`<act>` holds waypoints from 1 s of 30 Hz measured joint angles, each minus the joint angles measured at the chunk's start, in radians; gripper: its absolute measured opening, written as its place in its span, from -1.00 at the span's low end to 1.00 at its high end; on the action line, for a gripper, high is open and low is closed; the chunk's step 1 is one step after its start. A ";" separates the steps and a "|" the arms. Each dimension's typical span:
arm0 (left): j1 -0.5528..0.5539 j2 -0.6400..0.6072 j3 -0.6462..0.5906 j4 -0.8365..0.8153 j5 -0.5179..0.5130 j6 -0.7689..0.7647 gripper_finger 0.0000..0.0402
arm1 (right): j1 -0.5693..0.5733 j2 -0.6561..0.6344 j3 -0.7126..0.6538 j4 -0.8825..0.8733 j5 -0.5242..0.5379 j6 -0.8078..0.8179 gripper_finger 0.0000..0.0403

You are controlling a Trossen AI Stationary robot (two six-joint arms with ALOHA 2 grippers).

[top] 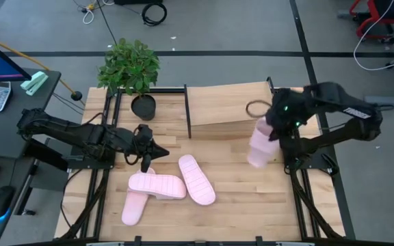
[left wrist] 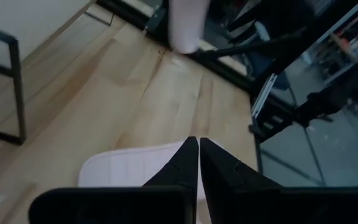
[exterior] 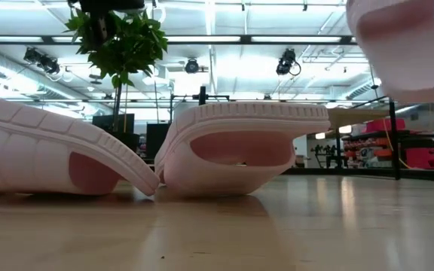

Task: Pick and place slides into the shelf
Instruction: Put the right pink slide on the shelf

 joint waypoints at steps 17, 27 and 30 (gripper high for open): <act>0.000 0.000 0.000 0.079 0.000 -0.059 -0.90 | -0.464 0.081 0.079 -0.002 0.064 -0.443 -0.98; -0.002 0.000 0.000 0.078 0.000 -0.066 -0.94 | -0.519 0.140 0.079 -0.001 0.123 -0.520 -0.98; -0.002 0.000 0.000 0.074 0.000 -0.066 -0.91 | -0.519 0.136 0.079 -0.002 0.161 -0.522 -0.98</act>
